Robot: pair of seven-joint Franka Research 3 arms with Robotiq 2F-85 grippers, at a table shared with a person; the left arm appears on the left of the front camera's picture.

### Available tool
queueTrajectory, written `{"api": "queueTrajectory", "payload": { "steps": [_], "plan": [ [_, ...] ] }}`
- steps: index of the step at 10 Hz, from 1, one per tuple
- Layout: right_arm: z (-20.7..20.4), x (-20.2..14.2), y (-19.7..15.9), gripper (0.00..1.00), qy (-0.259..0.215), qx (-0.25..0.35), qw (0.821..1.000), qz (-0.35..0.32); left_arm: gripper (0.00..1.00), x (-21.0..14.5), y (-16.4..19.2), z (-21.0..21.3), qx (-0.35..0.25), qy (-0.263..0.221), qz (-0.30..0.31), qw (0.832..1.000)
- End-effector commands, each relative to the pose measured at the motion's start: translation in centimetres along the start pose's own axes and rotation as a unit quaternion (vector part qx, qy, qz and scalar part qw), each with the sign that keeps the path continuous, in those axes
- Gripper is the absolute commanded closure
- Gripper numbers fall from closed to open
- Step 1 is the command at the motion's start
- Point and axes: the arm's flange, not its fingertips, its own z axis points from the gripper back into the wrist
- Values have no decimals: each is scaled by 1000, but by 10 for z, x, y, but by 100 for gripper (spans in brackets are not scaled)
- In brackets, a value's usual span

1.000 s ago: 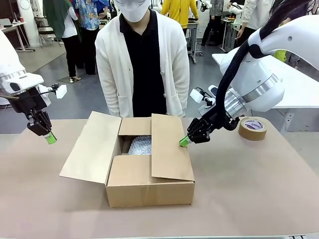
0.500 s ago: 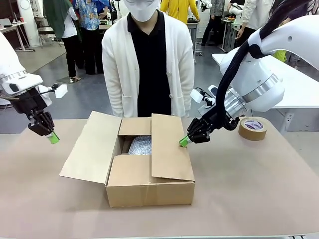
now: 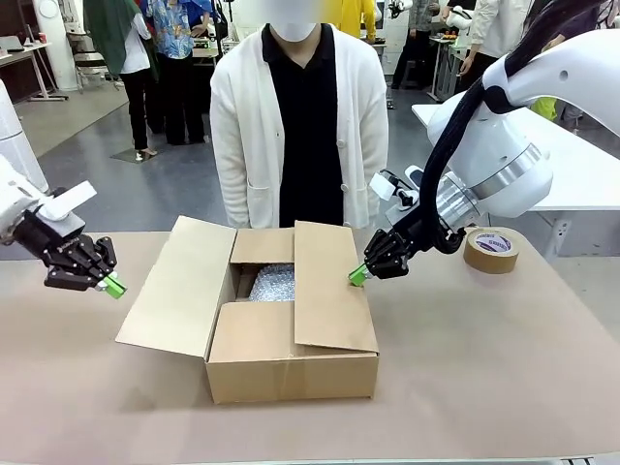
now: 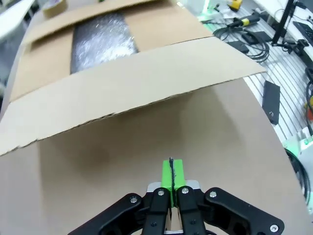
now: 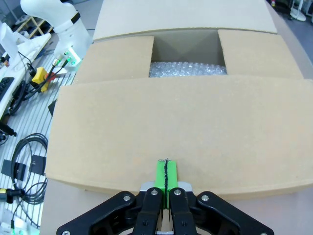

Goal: Wrap the clocks to prevent damage.
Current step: Push the left (or right) flap of the Package Box to close it.

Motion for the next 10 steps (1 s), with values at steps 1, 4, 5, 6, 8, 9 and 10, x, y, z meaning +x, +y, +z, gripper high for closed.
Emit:
{"api": "queueTrajectory", "payload": {
  "steps": [1, 4, 5, 6, 8, 9, 10],
  "plan": [
    [-5, -3, 1, 99, -3, -1, 1000, -8, 100, -16, 3, -20, 7, -46, -18, 999],
    [-5, -3, 1, 99, -3, -1, 1000, -8, 100, 3, 23, -46, 95, -81, 62, 990],
    [-5, -3, 1, 99, -3, -1, 1000, -8, 100, 9, 22, -55, 115, -88, 81, 986],
    [-5, -3, 1, 99, -3, -1, 1000, -8, 100, 17, 24, -60, 112, -91, 82, 986],
    [-5, -3, 1, 99, -3, -1, 1000, -8, 100, 36, 36, -59, 103, -111, 84, 985],
    [-5, -3, 1, 99, -3, -1, 1000, -8, 100, 42, 37, -63, 103, -119, 80, 984],
    [-5, -3, 1, 99, -3, -1, 1000, -8, 100, 49, 39, -66, 97, -135, 73, 983]
  ]
}}
